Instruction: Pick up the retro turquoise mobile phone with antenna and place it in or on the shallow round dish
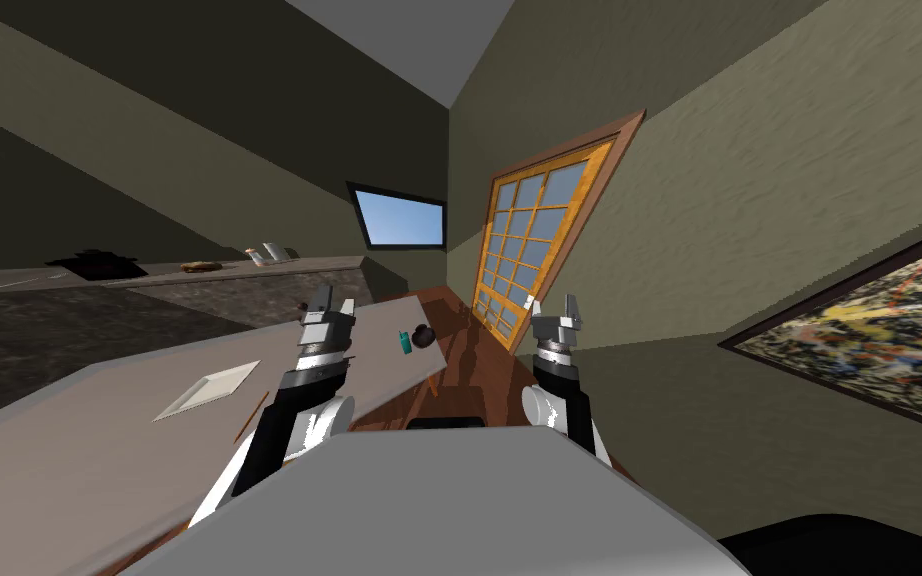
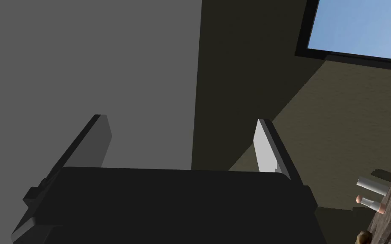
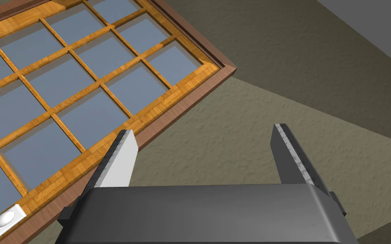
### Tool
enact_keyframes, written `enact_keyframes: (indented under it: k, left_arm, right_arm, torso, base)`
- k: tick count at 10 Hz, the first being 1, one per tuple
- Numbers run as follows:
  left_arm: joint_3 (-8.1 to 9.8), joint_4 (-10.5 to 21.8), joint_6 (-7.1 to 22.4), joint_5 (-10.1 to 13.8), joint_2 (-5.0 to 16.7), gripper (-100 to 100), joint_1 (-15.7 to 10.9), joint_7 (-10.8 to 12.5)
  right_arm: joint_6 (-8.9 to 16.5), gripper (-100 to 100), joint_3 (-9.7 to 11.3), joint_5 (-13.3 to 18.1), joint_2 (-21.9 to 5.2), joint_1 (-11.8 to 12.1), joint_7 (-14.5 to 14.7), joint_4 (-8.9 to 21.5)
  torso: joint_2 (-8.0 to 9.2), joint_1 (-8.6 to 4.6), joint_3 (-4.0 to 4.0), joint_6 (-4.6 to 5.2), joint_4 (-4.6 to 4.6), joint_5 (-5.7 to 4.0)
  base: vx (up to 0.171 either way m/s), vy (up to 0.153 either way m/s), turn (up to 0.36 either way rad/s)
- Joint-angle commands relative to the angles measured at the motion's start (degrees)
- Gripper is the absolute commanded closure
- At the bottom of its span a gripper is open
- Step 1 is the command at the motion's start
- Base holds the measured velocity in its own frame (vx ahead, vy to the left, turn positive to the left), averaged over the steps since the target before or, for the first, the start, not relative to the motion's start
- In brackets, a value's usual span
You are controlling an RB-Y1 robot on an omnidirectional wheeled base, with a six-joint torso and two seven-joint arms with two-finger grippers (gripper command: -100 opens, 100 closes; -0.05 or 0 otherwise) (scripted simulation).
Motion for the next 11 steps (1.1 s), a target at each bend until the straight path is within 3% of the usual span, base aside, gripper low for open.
enact_keyframes:
  k: [1, 8, 9, 11]
  left_arm:
    - [-0.28, 1.27, 1.11, 0.30, 2.31, -100, -0.40, 0.07]
    - [-1.79, 8.80, 7.43, 1.30, 9.83, -100, -2.44, -0.10]
    - [-1.79, 8.80, 7.43, 1.30, 9.83, -100, -2.44, -0.10]
    - [-2.42, 11.71, 10.19, 1.52, 12.20, -100, -3.38, -0.34]
  right_arm:
    - [0.00, 0, 0.00, 0.00, 0.00, 0.00, 0.00, 0.00]
    - [0.00, 0, 0.00, 0.00, 0.00, 0.00, 0.00, 0.00]
    - [0.00, 0, 0.00, 0.00, 0.00, 0.00, 0.00, 0.00]
    - [0.00, 0, 0.00, 0.00, 0.00, 0.00, 0.00, 0.00]
  torso:
    - [0.00, 0.00, 0.00, 0.00, 0.00, 0.00]
    - [0.03, -0.10, 0.02, 0.01, 0.00, -0.02]
    - [0.04, -0.10, 0.02, 0.01, 0.01, -0.03]
    - [0.04, -0.07, 0.02, 0.00, 0.01, -0.02]
  base:
    - [0.003, -0.016, -0.062]
    - [-0.007, -0.032, -0.051]
    - [-0.011, -0.018, -0.014]
    - [-0.009, -0.023, -0.048]
